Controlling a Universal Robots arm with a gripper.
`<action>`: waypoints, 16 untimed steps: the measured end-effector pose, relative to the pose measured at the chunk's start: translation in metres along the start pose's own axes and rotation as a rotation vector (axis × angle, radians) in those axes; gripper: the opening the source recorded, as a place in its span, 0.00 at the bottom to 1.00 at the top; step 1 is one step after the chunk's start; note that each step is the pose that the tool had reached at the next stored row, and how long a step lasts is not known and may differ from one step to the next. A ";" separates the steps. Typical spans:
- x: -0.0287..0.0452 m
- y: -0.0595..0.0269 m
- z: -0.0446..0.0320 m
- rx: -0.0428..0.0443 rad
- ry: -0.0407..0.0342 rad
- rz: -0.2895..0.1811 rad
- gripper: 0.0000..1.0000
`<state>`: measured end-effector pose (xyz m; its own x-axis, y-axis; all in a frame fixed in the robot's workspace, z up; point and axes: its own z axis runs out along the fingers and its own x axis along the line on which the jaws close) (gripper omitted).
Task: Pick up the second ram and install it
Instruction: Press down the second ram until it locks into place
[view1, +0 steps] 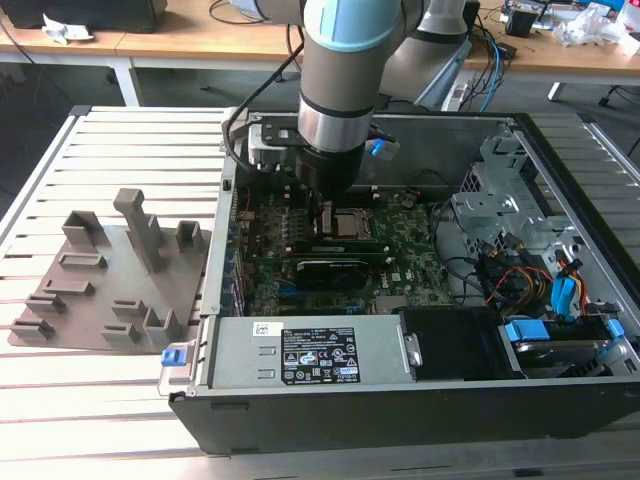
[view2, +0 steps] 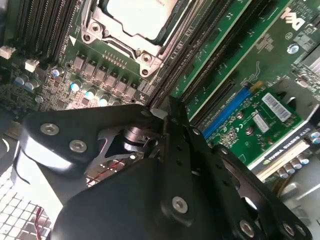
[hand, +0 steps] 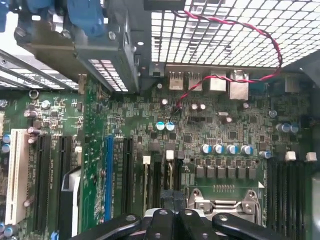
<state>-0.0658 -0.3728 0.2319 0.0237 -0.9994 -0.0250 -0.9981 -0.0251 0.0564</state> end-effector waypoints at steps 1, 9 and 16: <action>0.0000 0.0003 0.0015 -0.0001 0.0000 0.000 0.11; -0.0001 -0.0046 -0.0039 0.0003 -0.0009 0.000 0.11; 0.0004 -0.0419 -0.0191 -0.0060 -0.0006 0.000 0.11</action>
<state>-0.0229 -0.3725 0.2486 0.0235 -0.9994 -0.0256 -0.9977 -0.0251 0.0624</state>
